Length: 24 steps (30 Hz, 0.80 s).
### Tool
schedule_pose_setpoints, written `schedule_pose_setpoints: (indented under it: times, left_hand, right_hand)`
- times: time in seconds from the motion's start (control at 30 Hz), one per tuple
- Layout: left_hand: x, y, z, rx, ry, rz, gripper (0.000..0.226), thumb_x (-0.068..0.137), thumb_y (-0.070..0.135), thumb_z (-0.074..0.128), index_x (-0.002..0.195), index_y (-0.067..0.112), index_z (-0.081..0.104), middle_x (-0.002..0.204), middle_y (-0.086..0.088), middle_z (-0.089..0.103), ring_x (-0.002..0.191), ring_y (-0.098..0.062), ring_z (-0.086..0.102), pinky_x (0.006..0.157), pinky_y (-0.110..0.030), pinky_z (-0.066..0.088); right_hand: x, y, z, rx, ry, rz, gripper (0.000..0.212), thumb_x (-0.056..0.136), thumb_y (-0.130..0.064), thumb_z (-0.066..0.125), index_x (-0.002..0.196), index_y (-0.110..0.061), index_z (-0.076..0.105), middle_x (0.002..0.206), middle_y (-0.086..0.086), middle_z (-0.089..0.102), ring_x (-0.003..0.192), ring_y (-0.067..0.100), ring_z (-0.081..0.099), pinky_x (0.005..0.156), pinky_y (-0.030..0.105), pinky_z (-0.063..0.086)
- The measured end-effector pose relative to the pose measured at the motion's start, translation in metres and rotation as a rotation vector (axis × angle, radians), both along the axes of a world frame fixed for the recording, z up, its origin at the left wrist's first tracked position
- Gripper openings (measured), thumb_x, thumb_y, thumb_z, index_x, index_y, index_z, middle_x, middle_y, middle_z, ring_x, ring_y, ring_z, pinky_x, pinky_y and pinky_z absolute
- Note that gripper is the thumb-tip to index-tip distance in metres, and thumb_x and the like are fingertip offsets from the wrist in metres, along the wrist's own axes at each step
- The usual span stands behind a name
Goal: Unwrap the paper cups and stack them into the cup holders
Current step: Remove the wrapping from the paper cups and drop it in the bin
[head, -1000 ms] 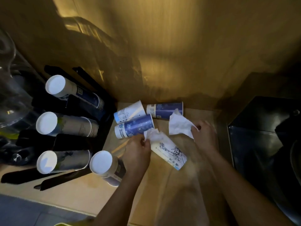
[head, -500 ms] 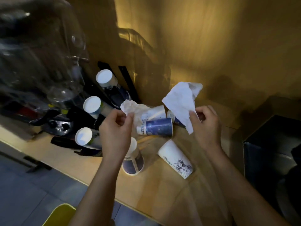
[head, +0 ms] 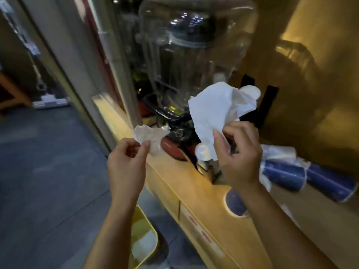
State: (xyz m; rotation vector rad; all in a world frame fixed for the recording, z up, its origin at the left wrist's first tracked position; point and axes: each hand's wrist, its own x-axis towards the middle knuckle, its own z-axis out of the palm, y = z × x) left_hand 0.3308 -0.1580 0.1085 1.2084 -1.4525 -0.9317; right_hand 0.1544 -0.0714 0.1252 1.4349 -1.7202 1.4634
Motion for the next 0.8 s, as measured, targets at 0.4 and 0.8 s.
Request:
schedule_pose_setpoints:
  times: [0.4, 0.8]
  left_hand:
    - [0.145, -0.052, -0.094, 0.220, -0.044, 0.245, 0.018, 0.086, 0.015, 0.063, 0.069, 0.018, 0.060, 0.063, 0.000, 0.058, 0.060, -0.012, 0.050, 0.058, -0.030, 0.041]
    - [0.170, -0.036, -0.337, 0.753, -0.071, 0.343, 0.024, 0.087, 0.011, 0.061, 0.064, 0.014, 0.053, 0.059, -0.002, 0.052, 0.063, -0.023, 0.049, 0.065, -0.038, 0.043]
  right_hand:
    - [0.142, -0.116, -0.102, 0.264, 0.074, 0.401, 0.014, 0.083, -0.013, 0.060, 0.072, -0.005, 0.061, 0.071, 0.013, 0.060, 0.070, 0.023, 0.046, 0.064, 0.038, 0.036]
    - [0.188, -0.144, -0.344, 0.960, -0.038, 0.579, 0.020, 0.081, -0.025, 0.052, 0.069, -0.010, 0.060, 0.068, 0.011, 0.061, 0.064, 0.033, 0.059, 0.067, 0.035, 0.036]
